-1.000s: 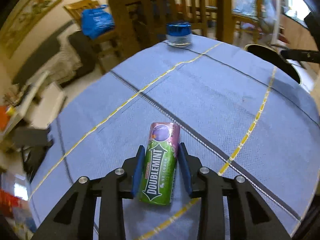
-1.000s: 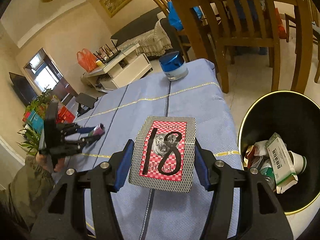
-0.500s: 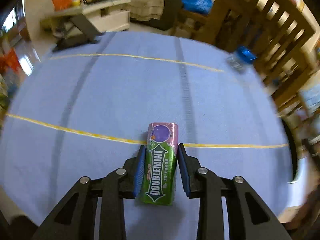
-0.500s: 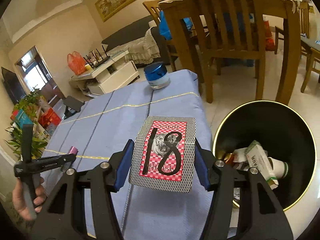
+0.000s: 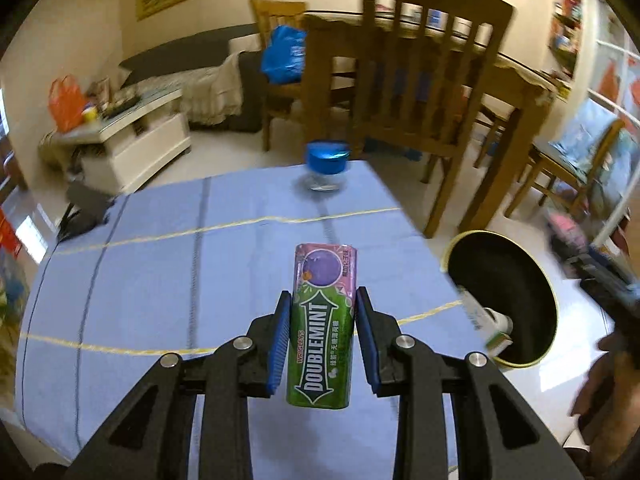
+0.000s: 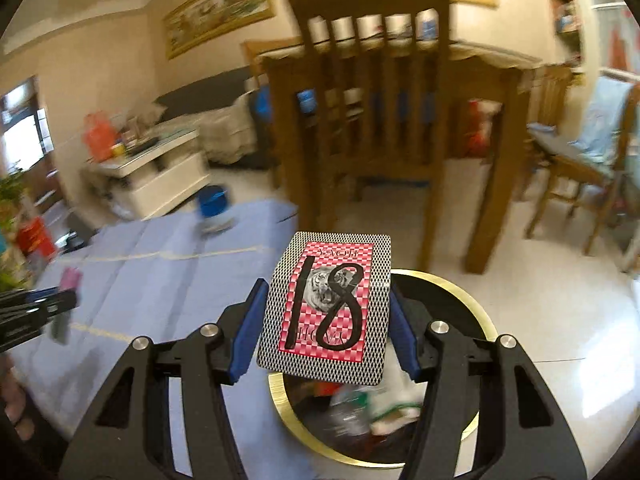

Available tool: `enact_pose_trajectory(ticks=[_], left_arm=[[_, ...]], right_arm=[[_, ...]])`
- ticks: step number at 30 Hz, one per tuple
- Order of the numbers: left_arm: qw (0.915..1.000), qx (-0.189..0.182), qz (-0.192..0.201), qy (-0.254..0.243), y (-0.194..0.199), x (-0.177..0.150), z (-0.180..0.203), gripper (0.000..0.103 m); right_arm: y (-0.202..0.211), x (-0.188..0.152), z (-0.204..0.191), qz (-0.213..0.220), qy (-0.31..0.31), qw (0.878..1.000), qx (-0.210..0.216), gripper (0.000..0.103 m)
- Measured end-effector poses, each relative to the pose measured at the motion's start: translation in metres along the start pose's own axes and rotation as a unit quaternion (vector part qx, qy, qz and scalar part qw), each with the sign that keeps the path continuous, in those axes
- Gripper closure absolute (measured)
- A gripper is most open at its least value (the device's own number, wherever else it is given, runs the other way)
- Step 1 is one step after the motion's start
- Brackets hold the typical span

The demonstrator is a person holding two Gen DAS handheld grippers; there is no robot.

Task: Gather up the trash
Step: 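Drop the gum pack and pink card into the black bin with both tools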

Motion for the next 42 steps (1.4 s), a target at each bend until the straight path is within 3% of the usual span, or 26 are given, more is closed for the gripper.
enact_pose_trajectory(ticks=[2,3,7,15,16,17,18,23,32,35,36,37,42], left_arm=[[0.9999,-0.005,0.001,-0.016,-0.007,0.000,0.021,0.073],[0.9997,-0.008,0.002,-0.022,-0.008,0.000,0.029,0.073],[0.9985,-0.016,0.007,-0.052,-0.013,0.000,0.059,0.073],[0.9956,-0.032,-0.001,-0.088,-0.028,-0.001,0.104,0.073],[0.9952,-0.035,-0.002,-0.091,-0.030,-0.001,0.109,0.073],[0.9944,-0.041,-0.004,-0.097,-0.033,-0.002,0.118,0.073],[0.9939,-0.045,-0.006,-0.101,-0.034,-0.003,0.125,0.073],[0.9893,-0.075,-0.020,-0.124,-0.053,-0.005,0.167,0.074],[0.9833,-0.108,-0.039,-0.141,-0.086,-0.001,0.216,0.073],[0.9839,-0.106,-0.048,-0.136,-0.098,0.000,0.219,0.067],[0.9841,-0.106,-0.051,-0.133,-0.100,0.000,0.219,0.054],[0.9846,-0.103,-0.050,-0.132,-0.101,0.000,0.216,0.049],[0.9855,-0.097,-0.051,-0.129,-0.096,-0.006,0.199,0.049]], right_arm=[[-0.014,-0.018,0.021,-0.029,-0.024,0.999,-0.019,0.047],[-0.024,-0.029,0.037,-0.058,-0.066,0.996,-0.018,0.047],[-0.024,-0.023,0.057,-0.046,-0.101,0.994,-0.024,0.047],[-0.038,-0.037,0.067,-0.089,-0.139,0.986,-0.022,0.046],[-0.038,-0.040,0.072,-0.095,-0.139,0.985,-0.033,0.036],[-0.038,-0.043,0.077,-0.100,-0.144,0.983,-0.046,0.018],[-0.035,-0.040,0.080,-0.094,-0.154,0.983,-0.041,0.011],[-0.005,-0.020,0.110,-0.025,-0.197,0.978,-0.060,0.007],[0.045,-0.019,0.192,0.070,-0.318,0.939,-0.110,0.006],[0.053,-0.019,0.202,0.081,-0.332,0.933,-0.111,0.006],[0.053,-0.020,0.203,0.080,-0.333,0.933,-0.109,0.006],[0.052,-0.020,0.203,0.078,-0.332,0.934,-0.109,0.006],[0.044,-0.017,0.193,0.070,-0.319,0.939,-0.110,0.006]])
Point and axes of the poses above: each gripper's, at about its wrist camera, not at the fingertips, and y roughly against the way its jaws point, z to its right, x to its top, the point moved 10 cm from there along -y, roughly the way its jaws point, and after that the axes turned 5 degrees about z, right-handed, at the moved point
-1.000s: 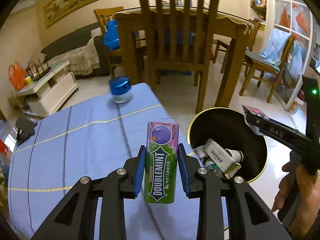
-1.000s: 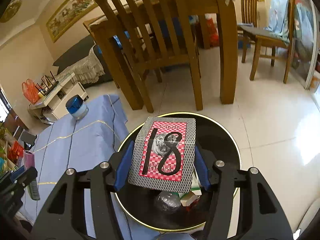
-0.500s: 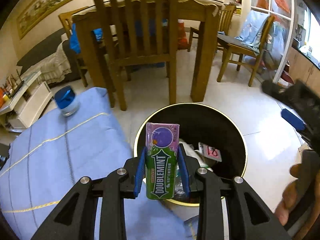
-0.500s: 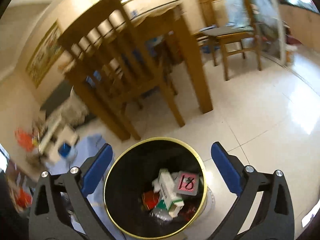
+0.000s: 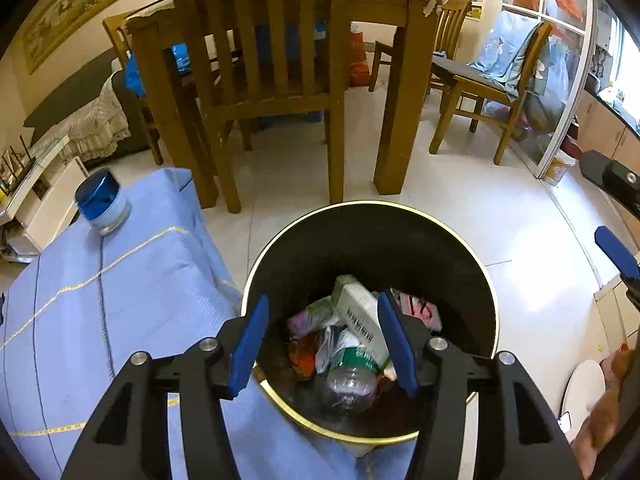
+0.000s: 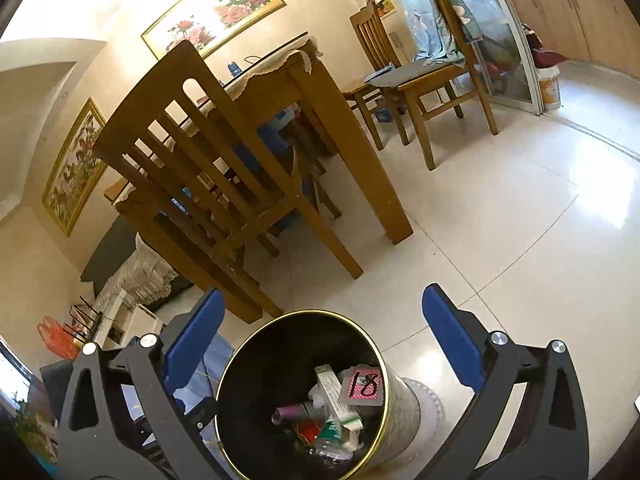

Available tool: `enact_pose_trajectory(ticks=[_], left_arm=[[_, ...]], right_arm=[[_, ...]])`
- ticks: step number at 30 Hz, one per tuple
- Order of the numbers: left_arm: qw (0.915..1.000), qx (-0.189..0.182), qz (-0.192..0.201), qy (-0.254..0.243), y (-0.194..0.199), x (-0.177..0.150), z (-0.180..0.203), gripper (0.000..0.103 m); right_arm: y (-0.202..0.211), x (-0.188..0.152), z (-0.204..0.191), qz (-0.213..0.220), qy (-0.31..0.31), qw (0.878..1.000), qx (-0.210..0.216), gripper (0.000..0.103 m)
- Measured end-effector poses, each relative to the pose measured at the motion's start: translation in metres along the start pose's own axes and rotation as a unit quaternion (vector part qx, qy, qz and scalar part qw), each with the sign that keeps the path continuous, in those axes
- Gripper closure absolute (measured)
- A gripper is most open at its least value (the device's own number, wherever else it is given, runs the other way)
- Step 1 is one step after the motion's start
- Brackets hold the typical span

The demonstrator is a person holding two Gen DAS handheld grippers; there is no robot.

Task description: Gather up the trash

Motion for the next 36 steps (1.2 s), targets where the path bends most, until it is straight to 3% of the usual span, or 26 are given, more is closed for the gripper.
enact_pose_trajectory(ticks=[2,4,8,10,14,17,21,25,28,31,36], left_arm=[[1.0000,0.006,0.005,0.005,0.011,-0.005,-0.011,0.046],[0.9997,0.017,0.013,0.009,0.024,-0.009,-0.023,0.028],[0.9963,0.067,0.054,0.004,0.074,-0.017,-0.060,0.017],[0.9916,0.102,0.079,0.010,0.107,-0.021,-0.089,0.006],[0.9802,0.162,0.109,0.032,0.160,-0.033,-0.146,0.007],[0.9706,0.206,0.109,0.061,0.194,-0.054,-0.194,0.007],[0.9568,0.256,0.104,0.092,0.230,-0.085,-0.252,0.007],[0.9477,0.276,0.099,0.126,0.263,-0.112,-0.291,0.007],[0.9435,0.280,0.107,0.141,0.290,-0.122,-0.307,0.007],[0.9358,0.291,0.130,0.151,0.321,-0.126,-0.318,0.007],[0.9326,0.282,0.157,0.161,0.355,-0.130,-0.318,0.007]], right_arm=[[-0.002,-0.004,-0.004,-0.005,0.006,1.000,-0.003,0.006],[-0.004,-0.009,-0.010,-0.010,0.022,1.000,-0.007,0.006],[-0.006,-0.019,-0.034,-0.012,0.076,0.997,-0.011,0.006],[-0.008,-0.032,-0.057,-0.019,0.118,0.993,-0.005,0.006],[-0.011,-0.072,-0.110,-0.052,0.218,0.975,0.014,0.006],[-0.007,-0.113,-0.149,-0.084,0.266,0.960,0.030,0.006],[0.027,-0.170,-0.204,-0.092,0.302,0.947,0.055,0.006],[0.069,-0.213,-0.263,-0.090,0.352,0.928,0.080,0.006],[0.105,-0.221,-0.310,-0.066,0.381,0.917,0.099,0.006],[0.142,-0.221,-0.346,-0.049,0.378,0.915,0.135,0.006],[0.193,-0.221,-0.380,-0.052,0.340,0.911,0.226,0.005]])
Point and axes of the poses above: each gripper's, at about its wrist camera, not at the fingertips, and y roughly against the way its jaws point, z to its right, x to its top, the point moved 10 cm from there along -y, roughly the way its jaws point, and after that the axes turned 5 degrees about z, right-handed, at the moved point
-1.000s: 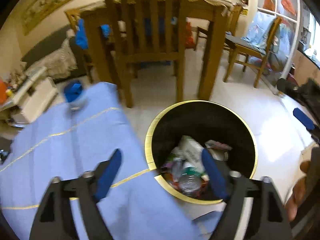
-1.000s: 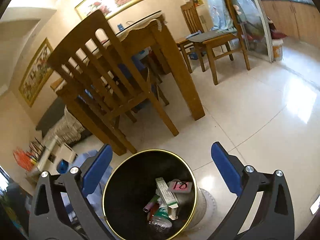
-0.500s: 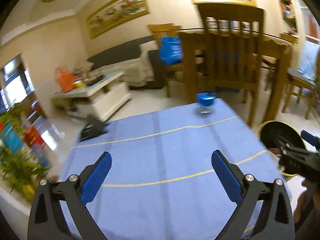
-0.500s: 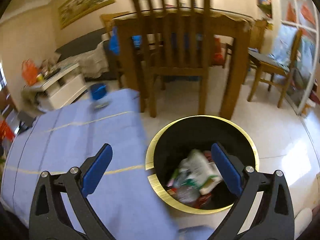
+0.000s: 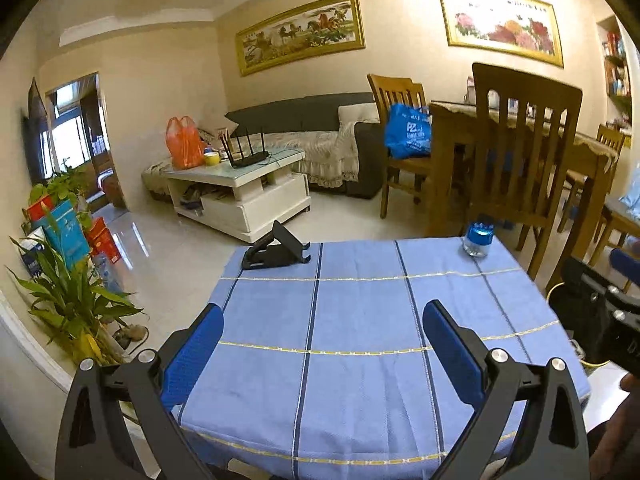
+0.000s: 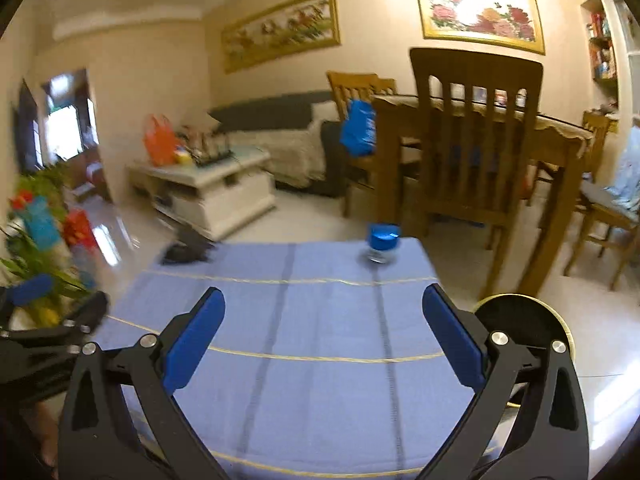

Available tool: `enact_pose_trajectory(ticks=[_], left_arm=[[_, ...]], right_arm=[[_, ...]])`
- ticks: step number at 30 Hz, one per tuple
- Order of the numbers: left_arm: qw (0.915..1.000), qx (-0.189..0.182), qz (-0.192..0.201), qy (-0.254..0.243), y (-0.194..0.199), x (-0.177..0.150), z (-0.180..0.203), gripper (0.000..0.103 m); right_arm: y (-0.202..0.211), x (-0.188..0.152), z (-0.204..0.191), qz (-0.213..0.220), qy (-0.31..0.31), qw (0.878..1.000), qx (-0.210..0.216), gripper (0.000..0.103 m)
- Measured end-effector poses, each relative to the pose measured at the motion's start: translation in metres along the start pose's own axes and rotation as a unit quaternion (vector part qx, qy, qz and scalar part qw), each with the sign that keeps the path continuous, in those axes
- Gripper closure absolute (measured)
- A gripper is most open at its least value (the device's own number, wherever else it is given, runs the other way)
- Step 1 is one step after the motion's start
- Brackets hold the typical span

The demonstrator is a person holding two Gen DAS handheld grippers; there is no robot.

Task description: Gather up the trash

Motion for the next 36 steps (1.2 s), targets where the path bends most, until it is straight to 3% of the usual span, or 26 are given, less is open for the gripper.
enact_pose_trajectory(ticks=[5,36], left_arm=[[0.9999,-0.008,-0.001,0.010,0.002,0.001,-0.001,0.007],[0.9999,-0.011,-0.011,0.004,-0.012,-0.011,0.016,0.007]], right_arm=[[0.008,-0.002,-0.014,-0.003,0.020,1.000,-0.005,0.005],[0.006,-0.018,0.005,-0.025,0.008,1.000,-0.008,0.005]])
Point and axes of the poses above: each gripper's, at about its wrist camera, not at the fingertips, and y roughly against the way its jaws point, z to its right, x to its top, the point moved 10 cm from there along -y, roughly the way its jaws point, and after that the axes turned 5 degrees about z, right-handed, at the moved point
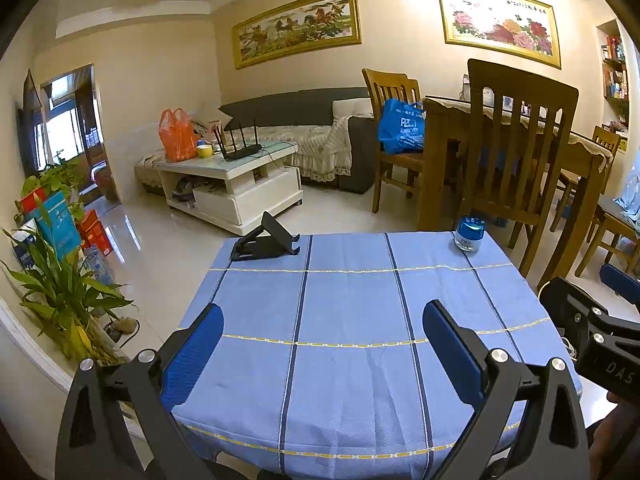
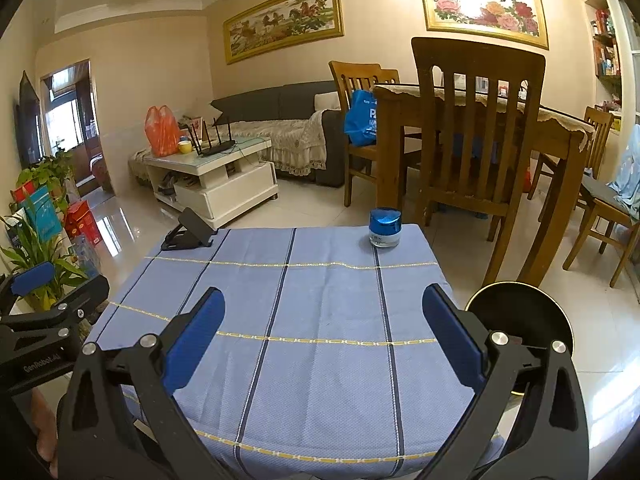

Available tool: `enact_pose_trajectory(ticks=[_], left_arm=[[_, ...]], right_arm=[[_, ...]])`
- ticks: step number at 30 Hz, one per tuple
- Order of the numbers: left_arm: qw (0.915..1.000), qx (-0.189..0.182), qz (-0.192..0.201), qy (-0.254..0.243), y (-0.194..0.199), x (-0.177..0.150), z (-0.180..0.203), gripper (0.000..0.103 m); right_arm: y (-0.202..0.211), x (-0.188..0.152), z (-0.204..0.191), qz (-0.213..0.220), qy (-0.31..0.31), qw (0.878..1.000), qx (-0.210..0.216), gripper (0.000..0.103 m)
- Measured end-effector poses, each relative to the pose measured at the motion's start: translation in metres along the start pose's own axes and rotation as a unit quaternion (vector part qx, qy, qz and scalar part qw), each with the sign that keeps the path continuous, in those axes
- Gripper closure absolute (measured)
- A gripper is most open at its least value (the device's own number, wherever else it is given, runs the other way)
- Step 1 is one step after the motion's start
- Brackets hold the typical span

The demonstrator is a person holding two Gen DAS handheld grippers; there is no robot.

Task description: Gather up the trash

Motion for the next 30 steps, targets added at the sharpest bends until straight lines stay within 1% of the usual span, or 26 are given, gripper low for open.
enact_pose_trajectory(ticks=[5,23,28,30], left_arm=[[1.0000,0.006,0.002,-0.001,0.0014,-0.0018,-0.0012,0.007],[1.0000,0.005,0.002,0.003,0.0031,-0.0018,-0.0049,0.007],[0.9998,-0.012,-0.007,0.012,-0.0002,-0.0019,-0.0067,0.007],[0.9999,-0.008,-0.010,0.011,-0.0019,-0.0023,-0.0091,0.007]], right_arm=[[0.0000,0.0003,-0.0014,0.001,0.001,1.000,0.001,0.005],[-0.0004,0.0012,-0.0044,-0.003,0.000,1.000,0.005,0.005],[-0.0008,0.0005,-0.0047,-0.004,-0.001,1.000,0.006,0.005],[-0.0009,0.0005,-0.0048,-0.004,0.000,1.000,0.006,0.005]])
Point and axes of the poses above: each gripper's, at about its wrist camera, not at the fingertips, and y roughly against the way its jaws point, z to its right, x to its top, the point moved 10 cm from there along -y, roughly the way its jaws point, and after that the axes turned 5 degrees about z, right-handed, at the moved point
